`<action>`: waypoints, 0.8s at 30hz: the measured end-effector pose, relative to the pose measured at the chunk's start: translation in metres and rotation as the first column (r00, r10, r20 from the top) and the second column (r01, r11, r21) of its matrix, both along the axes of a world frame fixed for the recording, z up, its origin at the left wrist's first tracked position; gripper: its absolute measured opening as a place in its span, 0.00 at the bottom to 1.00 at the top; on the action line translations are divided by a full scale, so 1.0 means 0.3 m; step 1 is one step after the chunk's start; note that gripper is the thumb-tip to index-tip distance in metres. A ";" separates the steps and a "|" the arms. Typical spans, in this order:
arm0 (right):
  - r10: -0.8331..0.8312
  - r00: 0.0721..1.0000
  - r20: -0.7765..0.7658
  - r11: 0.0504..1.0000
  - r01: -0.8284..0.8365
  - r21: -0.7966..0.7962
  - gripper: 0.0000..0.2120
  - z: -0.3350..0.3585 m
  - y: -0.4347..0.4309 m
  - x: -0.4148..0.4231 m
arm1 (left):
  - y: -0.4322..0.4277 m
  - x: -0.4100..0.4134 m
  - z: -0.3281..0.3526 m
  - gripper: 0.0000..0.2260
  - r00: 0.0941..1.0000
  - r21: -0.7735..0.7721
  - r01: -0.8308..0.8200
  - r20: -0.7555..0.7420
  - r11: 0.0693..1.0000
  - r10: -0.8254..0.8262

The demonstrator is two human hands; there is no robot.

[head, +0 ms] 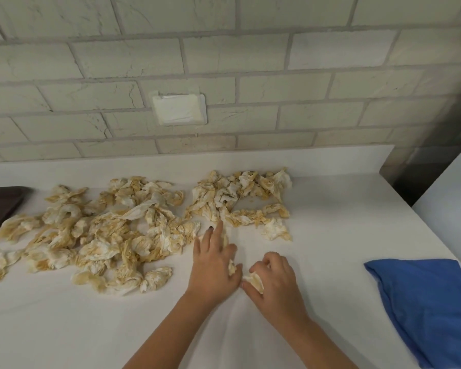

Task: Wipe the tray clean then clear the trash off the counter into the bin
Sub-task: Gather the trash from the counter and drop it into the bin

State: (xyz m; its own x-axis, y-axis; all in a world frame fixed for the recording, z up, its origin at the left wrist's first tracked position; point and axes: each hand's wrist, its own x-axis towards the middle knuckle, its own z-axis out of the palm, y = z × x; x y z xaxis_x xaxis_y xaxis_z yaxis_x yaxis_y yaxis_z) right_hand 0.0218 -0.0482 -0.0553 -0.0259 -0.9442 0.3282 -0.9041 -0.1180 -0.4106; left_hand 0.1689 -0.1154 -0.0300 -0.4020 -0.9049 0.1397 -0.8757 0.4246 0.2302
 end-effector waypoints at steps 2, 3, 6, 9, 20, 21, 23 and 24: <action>0.033 0.999 0.016 0.998 -0.032 -0.045 0.11 -0.016 0.000 -0.003 | 0.002 0.009 -0.013 0.17 0.999 0.036 0.035 -0.022 0.999 -0.034; 0.074 0.997 0.033 0.995 -0.072 -0.067 0.09 -0.016 0.004 -0.003 | 0.003 0.012 -0.014 0.16 0.998 0.034 0.053 -0.047 0.998 -0.052; 0.077 0.984 0.161 0.993 -0.061 -0.100 0.08 -0.007 0.018 -0.014 | 0.021 0.019 -0.012 0.11 0.988 0.010 0.076 -0.135 0.997 -0.074; -0.186 0.925 0.330 0.975 0.216 -0.055 0.17 0.047 -0.031 -0.086 | 0.056 0.024 -0.022 0.13 0.983 -0.014 0.054 -0.172 0.998 -0.055; -0.277 0.960 -0.031 0.912 0.273 0.306 0.21 0.102 -0.147 -0.129 | 0.116 0.023 -0.003 0.14 0.987 0.157 -0.105 -0.105 0.982 0.123; -0.281 0.959 -0.046 0.914 0.282 0.292 0.20 0.101 -0.121 -0.121 | 0.124 0.027 -0.005 0.13 0.989 0.130 -0.106 -0.088 0.986 0.118; -0.303 0.953 -0.023 0.912 0.297 0.284 0.18 0.104 -0.060 -0.102 | 0.155 0.035 -0.014 0.10 0.988 0.046 -0.089 -0.122 0.995 0.094; -0.314 0.949 0.006 0.912 0.300 0.281 0.17 0.101 -0.024 -0.093 | 0.177 0.042 -0.025 0.08 0.988 0.000 -0.069 -0.135 0.998 0.069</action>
State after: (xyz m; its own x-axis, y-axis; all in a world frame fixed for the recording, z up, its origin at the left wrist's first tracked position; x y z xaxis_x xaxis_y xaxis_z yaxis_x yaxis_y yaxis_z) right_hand -0.0061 -0.0555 -0.0250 -0.3387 -0.9396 0.0499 -0.8553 0.2853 -0.4326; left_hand 0.1816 -0.0625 -0.0375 -0.3159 -0.9290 0.1926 -0.8638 0.3656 0.3466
